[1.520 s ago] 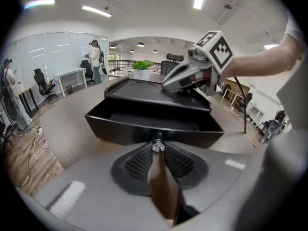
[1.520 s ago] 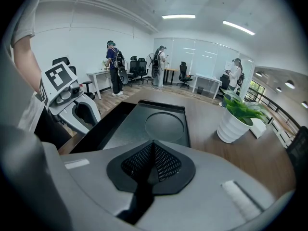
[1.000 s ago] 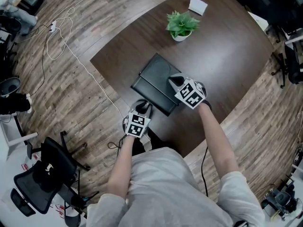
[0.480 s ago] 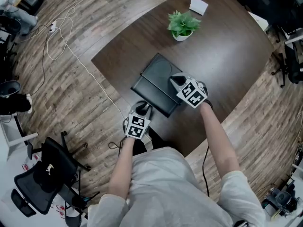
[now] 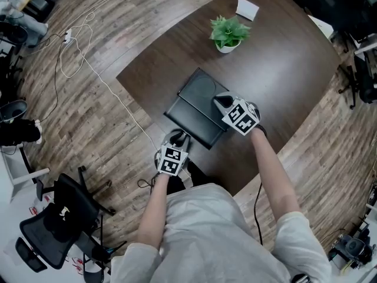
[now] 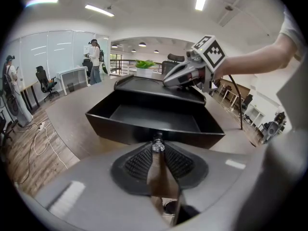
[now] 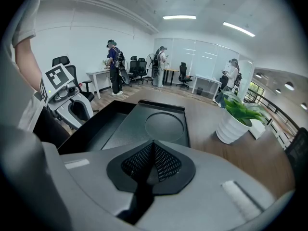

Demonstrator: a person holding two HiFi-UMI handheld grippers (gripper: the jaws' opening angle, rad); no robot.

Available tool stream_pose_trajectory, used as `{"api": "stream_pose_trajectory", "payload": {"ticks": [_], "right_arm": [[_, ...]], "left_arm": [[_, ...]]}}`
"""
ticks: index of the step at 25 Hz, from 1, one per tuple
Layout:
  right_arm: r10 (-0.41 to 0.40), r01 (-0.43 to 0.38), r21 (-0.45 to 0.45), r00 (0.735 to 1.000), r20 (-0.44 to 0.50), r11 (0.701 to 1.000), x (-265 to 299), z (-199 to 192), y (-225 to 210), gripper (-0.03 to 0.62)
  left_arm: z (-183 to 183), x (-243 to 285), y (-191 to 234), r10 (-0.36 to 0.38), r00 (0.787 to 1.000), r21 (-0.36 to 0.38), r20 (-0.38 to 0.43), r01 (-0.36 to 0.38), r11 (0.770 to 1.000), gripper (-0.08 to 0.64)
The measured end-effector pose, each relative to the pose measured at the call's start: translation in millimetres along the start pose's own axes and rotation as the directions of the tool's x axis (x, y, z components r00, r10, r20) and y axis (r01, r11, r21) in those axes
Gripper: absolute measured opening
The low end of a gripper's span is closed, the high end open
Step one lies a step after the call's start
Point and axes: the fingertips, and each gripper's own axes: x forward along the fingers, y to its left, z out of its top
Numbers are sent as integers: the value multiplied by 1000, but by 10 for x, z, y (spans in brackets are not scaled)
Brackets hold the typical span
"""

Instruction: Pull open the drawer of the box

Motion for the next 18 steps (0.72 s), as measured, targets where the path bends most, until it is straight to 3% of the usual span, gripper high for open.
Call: {"api": "stream_pose_trajectory", "payload": {"ticks": [18], "right_arm": [[-14, 14, 4, 1000, 6, 1000, 13, -11, -2, -2]], "left_arm": [[-139, -84, -16, -5, 1000, -36, 6, 5, 999, 132]]}}
